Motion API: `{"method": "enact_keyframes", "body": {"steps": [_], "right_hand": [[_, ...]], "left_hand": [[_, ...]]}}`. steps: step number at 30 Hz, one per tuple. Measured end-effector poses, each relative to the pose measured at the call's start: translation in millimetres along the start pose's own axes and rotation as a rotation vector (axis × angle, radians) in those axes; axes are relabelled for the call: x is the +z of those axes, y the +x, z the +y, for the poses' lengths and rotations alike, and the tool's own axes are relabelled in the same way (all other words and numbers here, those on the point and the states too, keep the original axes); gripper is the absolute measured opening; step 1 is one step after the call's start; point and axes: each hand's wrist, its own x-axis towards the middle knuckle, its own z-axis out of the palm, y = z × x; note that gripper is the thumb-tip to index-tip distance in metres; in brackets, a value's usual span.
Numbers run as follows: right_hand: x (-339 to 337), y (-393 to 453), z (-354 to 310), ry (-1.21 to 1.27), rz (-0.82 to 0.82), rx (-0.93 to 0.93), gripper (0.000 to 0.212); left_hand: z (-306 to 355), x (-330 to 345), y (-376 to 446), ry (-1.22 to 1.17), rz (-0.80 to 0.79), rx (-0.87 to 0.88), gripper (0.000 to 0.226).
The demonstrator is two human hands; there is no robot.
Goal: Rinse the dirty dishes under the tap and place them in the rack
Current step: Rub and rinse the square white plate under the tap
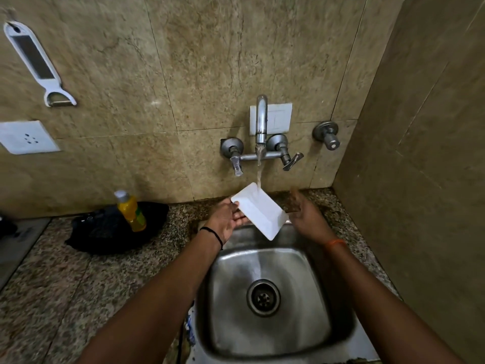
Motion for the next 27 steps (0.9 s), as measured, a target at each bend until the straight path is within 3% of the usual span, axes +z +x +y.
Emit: {"method": "enact_keyframes", "body": {"steps": [3, 9, 12, 14, 17, 22, 27], "right_hand": [[-7, 19, -35, 0.27, 0.184, 0.044, 0.06], [-17, 62, -64, 0.261, 0.534, 0.135, 0.028], [-21, 71, -64, 0.176, 0.638, 0.241, 0.043], [-24, 81, -56, 0.203, 0.602, 0.281, 0.052], [-22, 95, -37, 0.319, 0.502, 0.247, 0.024], [-15, 83, -54, 0.71, 0.46, 0.401, 0.033], [5, 64, -68, 0.878, 0.169, 0.491, 0.025]], "left_hand": [[-2, 8, 0, 0.079, 0.027, 0.044, 0.033], [-5, 23, 3, 0.222, 0.077, 0.109, 0.027], [-6, 26, 3, 0.249, 0.095, 0.106, 0.027], [-6, 28, 2, 0.269, 0.112, 0.114, 0.027], [-6, 28, 1, 0.296, 0.118, 0.131, 0.027], [-8, 26, 0, 0.345, 0.087, 0.167, 0.026], [-10, 21, -1, 0.385, 0.063, 0.202, 0.024]]}}
